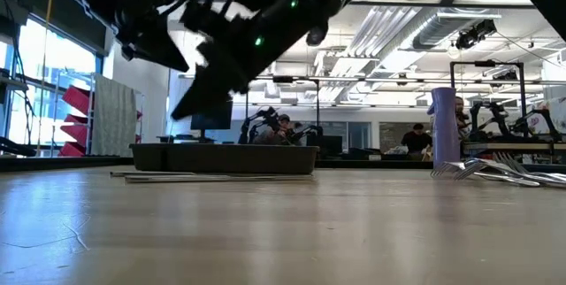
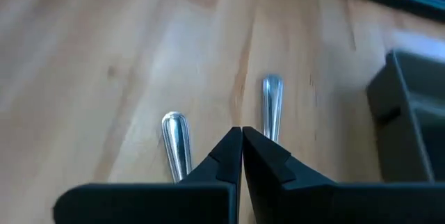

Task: Sort silverware
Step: Put the silver knife into the organizing bin

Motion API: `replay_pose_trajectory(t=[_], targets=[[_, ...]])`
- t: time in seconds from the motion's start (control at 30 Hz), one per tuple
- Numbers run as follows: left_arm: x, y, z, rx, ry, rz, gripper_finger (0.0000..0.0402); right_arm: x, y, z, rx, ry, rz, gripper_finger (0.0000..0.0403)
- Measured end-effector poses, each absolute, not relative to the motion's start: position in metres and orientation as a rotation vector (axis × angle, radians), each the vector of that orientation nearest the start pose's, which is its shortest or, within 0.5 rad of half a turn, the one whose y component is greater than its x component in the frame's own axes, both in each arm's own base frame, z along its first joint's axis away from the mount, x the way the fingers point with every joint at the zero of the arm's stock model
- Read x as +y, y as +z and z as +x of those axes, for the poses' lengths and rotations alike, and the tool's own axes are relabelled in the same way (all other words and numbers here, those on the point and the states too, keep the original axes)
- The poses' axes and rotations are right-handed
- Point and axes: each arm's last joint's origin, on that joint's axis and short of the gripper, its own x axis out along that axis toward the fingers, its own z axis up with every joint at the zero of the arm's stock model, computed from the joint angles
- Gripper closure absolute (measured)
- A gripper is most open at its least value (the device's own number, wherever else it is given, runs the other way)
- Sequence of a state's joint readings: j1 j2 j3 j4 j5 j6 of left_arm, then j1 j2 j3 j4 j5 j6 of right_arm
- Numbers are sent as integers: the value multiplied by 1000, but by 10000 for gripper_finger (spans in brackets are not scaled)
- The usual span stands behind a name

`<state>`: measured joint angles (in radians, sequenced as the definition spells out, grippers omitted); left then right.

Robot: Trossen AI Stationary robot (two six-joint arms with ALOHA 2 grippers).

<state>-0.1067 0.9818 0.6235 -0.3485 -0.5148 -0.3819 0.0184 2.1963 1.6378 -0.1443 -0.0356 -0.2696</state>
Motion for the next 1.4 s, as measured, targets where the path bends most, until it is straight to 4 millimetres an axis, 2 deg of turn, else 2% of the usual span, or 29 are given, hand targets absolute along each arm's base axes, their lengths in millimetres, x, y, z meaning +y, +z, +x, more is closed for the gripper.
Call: replay_pose_trajectory(t=[0.1,0.17,0.27,0.33,0.53,0.67,0.77,0.93,1.03,1.13,1.3,1.4], targets=[[-8,234,195,579,516,-151,390,-11,183,483,684,290,-194,403],[-10,234,195,575,517,-159,390,-18,181,481,693,351,-167,403],[-11,233,194,591,501,-151,390,-18,169,474,669,449,-153,403],[-14,223,188,691,457,-113,390,-12,160,467,603,529,-123,403],[-20,222,186,712,454,-137,390,-5,126,432,424,403,-13,403],[-22,224,186,686,460,-133,390,-6,123,415,258,346,22,403],[-23,223,186,689,464,-121,390,-7,110,407,312,320,34,403],[-23,225,187,671,472,-121,390,-6,108,408,348,330,-53,396],[-23,225,187,665,471,-119,390,-7,107,410,367,344,-121,369],[-23,226,188,655,471,-123,390,-12,105,412,351,385,-160,324],[-23,227,189,647,466,-119,390,-21,84,416,398,406,-150,246],[-23,227,188,648,466,-118,390,-24,78,420,419,378,-187,219]])
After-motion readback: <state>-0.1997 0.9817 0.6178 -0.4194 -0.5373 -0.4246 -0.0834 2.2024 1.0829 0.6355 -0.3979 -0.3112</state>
